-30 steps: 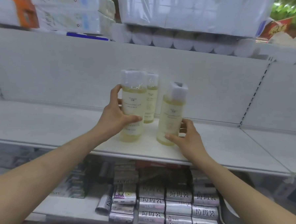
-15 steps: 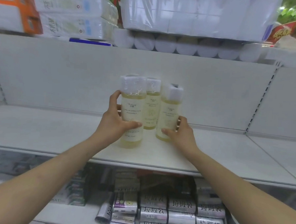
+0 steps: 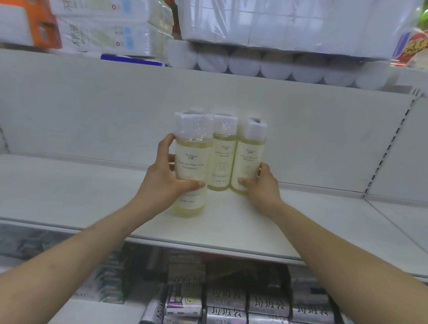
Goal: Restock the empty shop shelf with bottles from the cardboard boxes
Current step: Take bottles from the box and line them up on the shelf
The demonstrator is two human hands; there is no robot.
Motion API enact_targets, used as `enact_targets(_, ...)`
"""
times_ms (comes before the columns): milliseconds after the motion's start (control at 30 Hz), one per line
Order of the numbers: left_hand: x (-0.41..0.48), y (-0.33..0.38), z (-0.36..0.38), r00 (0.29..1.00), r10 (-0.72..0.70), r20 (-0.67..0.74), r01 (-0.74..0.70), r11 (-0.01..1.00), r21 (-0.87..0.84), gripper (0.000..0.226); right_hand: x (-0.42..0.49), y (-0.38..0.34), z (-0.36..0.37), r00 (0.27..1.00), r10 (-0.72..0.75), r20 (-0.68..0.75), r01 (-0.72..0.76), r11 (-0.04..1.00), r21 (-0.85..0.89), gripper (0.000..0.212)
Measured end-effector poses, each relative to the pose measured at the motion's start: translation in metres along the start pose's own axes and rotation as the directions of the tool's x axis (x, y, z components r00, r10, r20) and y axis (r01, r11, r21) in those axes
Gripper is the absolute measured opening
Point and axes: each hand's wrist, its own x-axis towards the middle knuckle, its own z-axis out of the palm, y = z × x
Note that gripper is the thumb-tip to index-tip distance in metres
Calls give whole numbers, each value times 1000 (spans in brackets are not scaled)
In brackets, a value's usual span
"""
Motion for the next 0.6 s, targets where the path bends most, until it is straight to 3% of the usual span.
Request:
enact_targets(200,-5,6,5,1000,-6,-3,6,1000,0,110,-3,-5,-4,998,50,27,-50,998,30,65)
enact_targets(267,-7,11,10,1000,-7,-1,7,1000,-4,111,-18,-12,-5,997,67,-27,-67,998,3,72)
enact_targets(333,-8,17,16,1000,-7,5,7,1000,-20,113,-42,-21,-9,997,-38,-67,36,999,-34,65)
enact_targets(400,-9,26,25,1000,3,18,-2,999,-42,110,-65,-27,-16,988,-149,29,146,985,88,68)
enact_targets(500,-9,44,45,999,20,36,-17,997,-77,108,-93,-32,-28,895,-268,356,172,945,279,94)
enact_targets(533,-8,50,55,999,30,39,-27,996,-83,108,-98,-33,-31,876,-271,399,163,945,284,99)
enact_targets(600,-7,62,77,998,40,47,-36,995,-97,111,-102,-37,-39,910,-237,340,140,948,287,98)
